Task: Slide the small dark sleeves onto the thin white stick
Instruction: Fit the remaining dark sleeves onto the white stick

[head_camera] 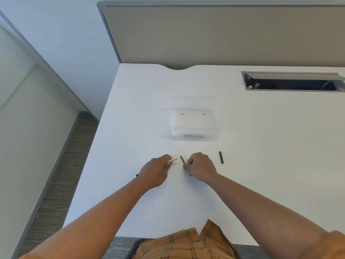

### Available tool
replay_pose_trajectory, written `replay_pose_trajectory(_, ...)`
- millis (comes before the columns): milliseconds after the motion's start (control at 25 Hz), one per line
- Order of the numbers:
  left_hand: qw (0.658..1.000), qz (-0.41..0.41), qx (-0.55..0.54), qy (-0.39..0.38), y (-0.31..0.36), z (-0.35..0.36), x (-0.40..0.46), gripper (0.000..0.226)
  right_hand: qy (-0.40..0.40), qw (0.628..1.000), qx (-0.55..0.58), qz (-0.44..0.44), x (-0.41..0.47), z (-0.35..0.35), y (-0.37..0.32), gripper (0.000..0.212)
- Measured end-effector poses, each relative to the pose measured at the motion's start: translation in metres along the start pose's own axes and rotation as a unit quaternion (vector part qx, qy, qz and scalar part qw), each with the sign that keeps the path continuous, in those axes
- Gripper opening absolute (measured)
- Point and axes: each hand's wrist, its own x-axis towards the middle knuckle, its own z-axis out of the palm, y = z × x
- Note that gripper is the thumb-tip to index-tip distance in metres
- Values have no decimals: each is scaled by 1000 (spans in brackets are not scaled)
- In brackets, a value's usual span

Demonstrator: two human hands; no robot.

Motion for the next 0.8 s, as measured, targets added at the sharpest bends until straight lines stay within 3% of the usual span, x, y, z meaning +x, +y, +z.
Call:
replay_pose_trajectory(120,999,0,-44,-13,2,-8,5,20,21,991,134,3,0,-7,6,15)
replay_pose_trajectory(240,994,13,-112,-10,6,-15,10,23,51,920,389,12,-2,-24,9,19)
replay_pose_trajectory(320,990,22,-142,3,12,-17,11,20,62,874,482,11,-4,-36,7,15)
replay_pose_trajectory(560,978,40,-200,40,33,-18,14,18,59,809,584,-24,-10,-57,-3,13)
replay_pose_trajectory(800,972,44,-224,49,45,-23,16,17,50,795,602,-53,-13,-68,-9,11)
